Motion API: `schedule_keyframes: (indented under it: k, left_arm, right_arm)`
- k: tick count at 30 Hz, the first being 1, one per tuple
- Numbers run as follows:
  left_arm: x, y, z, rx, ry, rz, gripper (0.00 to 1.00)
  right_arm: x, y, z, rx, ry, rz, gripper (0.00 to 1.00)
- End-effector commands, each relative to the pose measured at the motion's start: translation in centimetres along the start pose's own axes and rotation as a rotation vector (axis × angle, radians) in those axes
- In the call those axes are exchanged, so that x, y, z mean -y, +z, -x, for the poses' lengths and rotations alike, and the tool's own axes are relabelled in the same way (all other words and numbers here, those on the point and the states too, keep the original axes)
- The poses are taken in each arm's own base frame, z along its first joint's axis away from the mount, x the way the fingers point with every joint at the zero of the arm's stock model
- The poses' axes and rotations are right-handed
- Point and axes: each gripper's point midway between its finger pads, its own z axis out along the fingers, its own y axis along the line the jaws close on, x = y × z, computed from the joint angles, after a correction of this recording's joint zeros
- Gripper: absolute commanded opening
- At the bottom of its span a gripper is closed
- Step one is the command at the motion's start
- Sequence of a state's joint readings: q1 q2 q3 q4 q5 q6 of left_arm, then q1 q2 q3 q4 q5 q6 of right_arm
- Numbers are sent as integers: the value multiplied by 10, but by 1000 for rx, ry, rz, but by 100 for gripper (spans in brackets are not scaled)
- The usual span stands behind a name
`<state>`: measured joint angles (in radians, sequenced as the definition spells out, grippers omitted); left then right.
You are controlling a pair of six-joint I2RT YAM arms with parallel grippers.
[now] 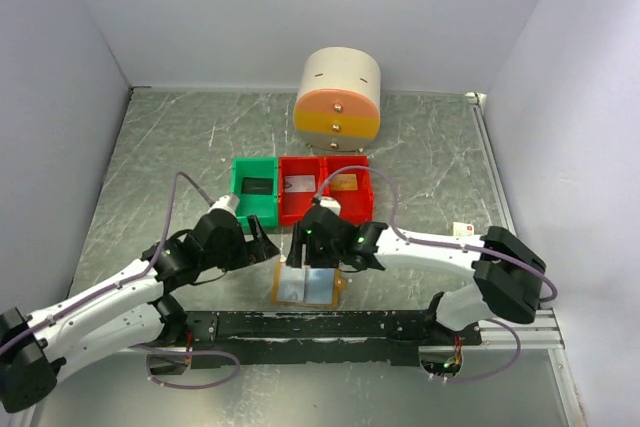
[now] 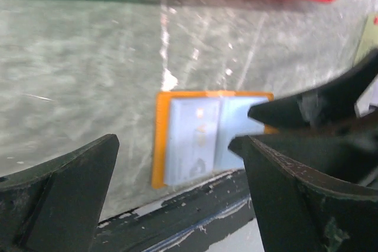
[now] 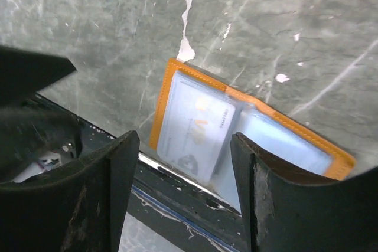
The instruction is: Take the credit cards out of the card holder
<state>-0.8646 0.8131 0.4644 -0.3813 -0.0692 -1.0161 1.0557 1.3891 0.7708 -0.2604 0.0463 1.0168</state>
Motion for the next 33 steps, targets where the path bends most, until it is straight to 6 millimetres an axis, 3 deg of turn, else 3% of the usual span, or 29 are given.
schedule_keyframes:
  k: [1, 6, 9, 17, 18, 24, 30, 33]
  left_arm:
    - [-22, -6, -2, -64, -54, 37, 99]
    - [-40, -20, 17, 21, -85, 126, 100]
    - [-48, -26, 17, 25, -92, 172, 100]
    - [-47, -30, 20, 48, -116, 165, 100]
    - [-46, -32, 21, 56, -118, 163, 100]
    - [-45, -31, 17, 46, -133, 139, 100]
    - [-44, -28, 11, 24, -133, 124, 100]
    - [-43, -24, 7, 1, -128, 114, 100]
  right_arm:
    - [11, 11, -12, 18, -38, -157, 65]
    - [3, 15, -20, 32, -75, -212, 70]
    - [6, 16, -21, 34, -92, -257, 71]
    - [-1, 27, -27, -1, -133, -262, 70]
    - [-9, 29, -24, 1, -131, -253, 70]
    - [0, 44, -35, -33, -135, -299, 70]
    - [12, 50, -44, -58, -138, -328, 63]
    - [6, 50, -44, -54, -129, -292, 57]
